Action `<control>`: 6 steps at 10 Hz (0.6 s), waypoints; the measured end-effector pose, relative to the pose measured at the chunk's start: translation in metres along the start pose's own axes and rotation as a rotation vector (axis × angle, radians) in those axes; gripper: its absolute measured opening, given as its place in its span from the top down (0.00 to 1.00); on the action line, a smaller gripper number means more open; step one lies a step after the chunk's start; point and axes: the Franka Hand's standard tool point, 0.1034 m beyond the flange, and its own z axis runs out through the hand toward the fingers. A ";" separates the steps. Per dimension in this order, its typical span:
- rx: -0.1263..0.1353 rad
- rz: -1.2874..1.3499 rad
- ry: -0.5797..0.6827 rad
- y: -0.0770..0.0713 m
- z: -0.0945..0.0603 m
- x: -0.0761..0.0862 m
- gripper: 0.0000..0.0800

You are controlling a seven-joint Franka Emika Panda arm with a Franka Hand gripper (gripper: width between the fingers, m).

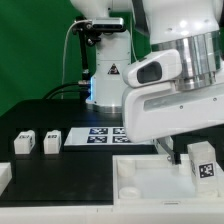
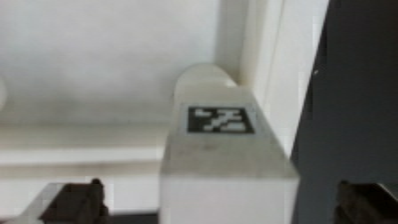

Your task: Assemble one leg

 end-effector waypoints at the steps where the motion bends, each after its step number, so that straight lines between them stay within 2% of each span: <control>1: 0.013 -0.002 -0.038 -0.003 -0.003 0.008 0.19; 3: 0.011 0.019 -0.016 -0.003 -0.002 0.010 0.19; 4: 0.011 0.037 -0.016 -0.003 -0.002 0.010 0.33; 5: 0.011 0.032 -0.016 -0.003 -0.002 0.010 0.51; 6: 0.010 0.079 -0.016 -0.002 -0.002 0.011 0.51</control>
Offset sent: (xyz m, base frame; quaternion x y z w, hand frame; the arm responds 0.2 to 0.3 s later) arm 0.0000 0.0000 0.0000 0.0000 0.0000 0.0899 0.9960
